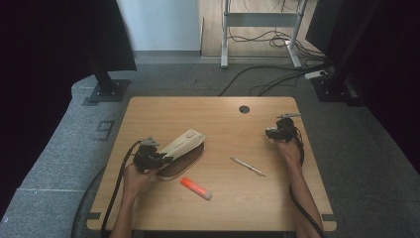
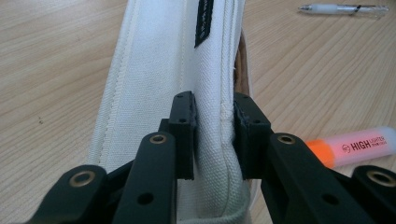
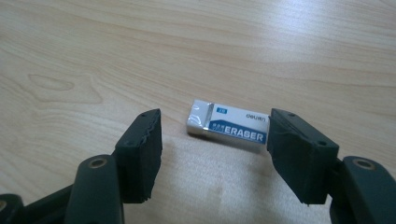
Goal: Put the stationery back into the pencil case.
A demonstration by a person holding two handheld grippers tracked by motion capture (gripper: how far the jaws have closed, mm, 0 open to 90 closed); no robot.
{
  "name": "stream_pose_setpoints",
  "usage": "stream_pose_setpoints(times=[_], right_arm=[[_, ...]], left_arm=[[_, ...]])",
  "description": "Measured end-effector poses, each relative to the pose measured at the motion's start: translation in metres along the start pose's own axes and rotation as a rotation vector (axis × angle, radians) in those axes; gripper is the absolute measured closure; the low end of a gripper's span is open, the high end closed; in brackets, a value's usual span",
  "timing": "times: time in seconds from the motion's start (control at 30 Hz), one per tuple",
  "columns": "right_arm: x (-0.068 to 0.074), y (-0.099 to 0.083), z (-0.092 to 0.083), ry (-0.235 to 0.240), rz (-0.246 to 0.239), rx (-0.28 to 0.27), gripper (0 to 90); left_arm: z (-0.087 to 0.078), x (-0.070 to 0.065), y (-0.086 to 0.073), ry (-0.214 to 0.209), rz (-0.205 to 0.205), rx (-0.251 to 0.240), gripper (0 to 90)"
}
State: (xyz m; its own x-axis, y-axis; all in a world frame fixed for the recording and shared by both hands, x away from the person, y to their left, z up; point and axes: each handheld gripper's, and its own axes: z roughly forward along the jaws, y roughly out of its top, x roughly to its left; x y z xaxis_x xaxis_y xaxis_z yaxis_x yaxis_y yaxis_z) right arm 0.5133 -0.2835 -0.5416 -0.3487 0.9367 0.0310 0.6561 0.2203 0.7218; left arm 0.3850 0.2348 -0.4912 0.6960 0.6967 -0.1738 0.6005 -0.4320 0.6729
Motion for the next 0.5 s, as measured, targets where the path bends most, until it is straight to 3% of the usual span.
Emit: stream_pose_setpoints(times=[0.33, 0.5], right_arm=[[-0.003, 0.005, 0.012, -0.015, 0.006, 0.02, 38.3], [-0.003, 0.008, 0.013, -0.027, 0.011, 0.025, 44.5]], left_arm=[[0.001, 0.001, 0.0, -0.001, 0.002, 0.002, 72.0], [0.0, 0.0, 0.0, -0.001, 0.003, 0.002, 72.0]])
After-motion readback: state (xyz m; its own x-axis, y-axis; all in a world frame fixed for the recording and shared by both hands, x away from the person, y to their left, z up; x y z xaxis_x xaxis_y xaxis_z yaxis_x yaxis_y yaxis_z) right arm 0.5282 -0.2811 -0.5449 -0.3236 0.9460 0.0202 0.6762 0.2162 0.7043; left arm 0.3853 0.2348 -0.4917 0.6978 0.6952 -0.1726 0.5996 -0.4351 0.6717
